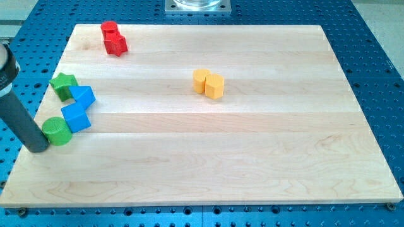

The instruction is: Push the green circle below the green star

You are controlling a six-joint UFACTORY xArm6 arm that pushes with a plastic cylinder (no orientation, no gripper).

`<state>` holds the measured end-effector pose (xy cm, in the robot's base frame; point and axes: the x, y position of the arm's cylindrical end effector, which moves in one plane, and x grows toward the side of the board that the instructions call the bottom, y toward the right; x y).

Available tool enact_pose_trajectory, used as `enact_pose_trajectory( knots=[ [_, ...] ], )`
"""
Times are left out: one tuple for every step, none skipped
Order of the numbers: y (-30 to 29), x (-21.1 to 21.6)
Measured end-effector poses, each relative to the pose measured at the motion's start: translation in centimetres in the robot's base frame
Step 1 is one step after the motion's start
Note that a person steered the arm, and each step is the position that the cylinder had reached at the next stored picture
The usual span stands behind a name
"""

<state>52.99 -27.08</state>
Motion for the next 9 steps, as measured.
enact_pose_trajectory(
  knots=[
    [0.2, 3.3],
    [1.0, 2.6],
    [1.8, 0.3],
    [2.2, -0.6],
    [2.7, 1.3],
    [5.0, 0.5],
    [4.3, -3.3],
    [3.2, -4.2],
    [1.2, -2.3]
  ],
)
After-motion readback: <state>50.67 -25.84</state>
